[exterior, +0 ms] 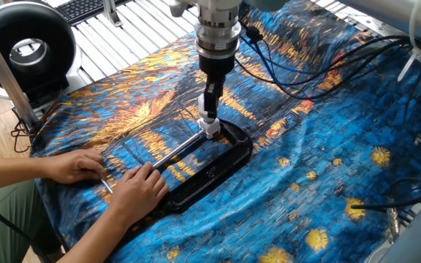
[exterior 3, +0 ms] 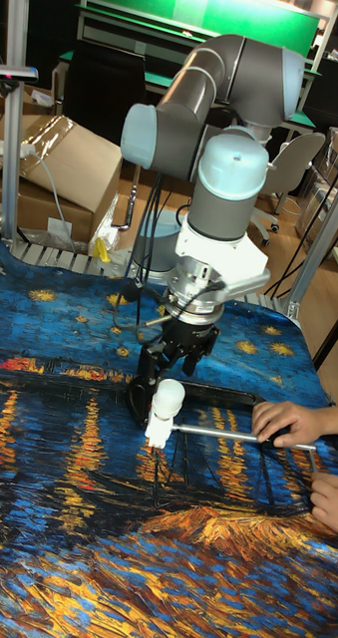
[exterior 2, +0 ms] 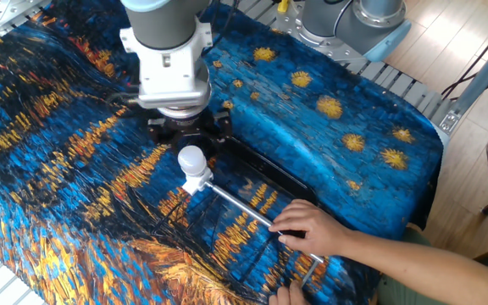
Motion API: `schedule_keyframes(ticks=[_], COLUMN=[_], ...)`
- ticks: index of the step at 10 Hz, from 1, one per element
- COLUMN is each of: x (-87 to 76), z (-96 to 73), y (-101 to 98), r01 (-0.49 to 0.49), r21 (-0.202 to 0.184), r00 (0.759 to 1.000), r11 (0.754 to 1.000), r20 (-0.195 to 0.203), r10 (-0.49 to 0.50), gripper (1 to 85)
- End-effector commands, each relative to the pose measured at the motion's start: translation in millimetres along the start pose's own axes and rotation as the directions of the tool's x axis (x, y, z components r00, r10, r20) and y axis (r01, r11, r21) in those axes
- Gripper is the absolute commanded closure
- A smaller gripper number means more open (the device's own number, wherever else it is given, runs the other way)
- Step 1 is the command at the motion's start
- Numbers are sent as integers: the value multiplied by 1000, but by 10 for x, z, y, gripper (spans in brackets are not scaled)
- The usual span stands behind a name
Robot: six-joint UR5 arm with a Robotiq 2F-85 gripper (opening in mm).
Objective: Take out the light bulb by rotating it
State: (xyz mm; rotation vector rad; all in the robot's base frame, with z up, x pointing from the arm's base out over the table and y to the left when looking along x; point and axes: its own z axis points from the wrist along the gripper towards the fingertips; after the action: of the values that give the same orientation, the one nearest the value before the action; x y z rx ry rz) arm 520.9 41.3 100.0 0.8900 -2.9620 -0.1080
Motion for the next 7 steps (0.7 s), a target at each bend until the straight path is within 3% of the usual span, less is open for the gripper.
schedule_keyframes(ticks=[1, 7], x=[-80, -166], z=[-32, 40], y=[52, -71], r01=[-194, -256], r21=[-23, 14], r00=[981, 967], r11=[981, 967], r20=[5, 19], r10=[194, 255], gripper=[187, 257])
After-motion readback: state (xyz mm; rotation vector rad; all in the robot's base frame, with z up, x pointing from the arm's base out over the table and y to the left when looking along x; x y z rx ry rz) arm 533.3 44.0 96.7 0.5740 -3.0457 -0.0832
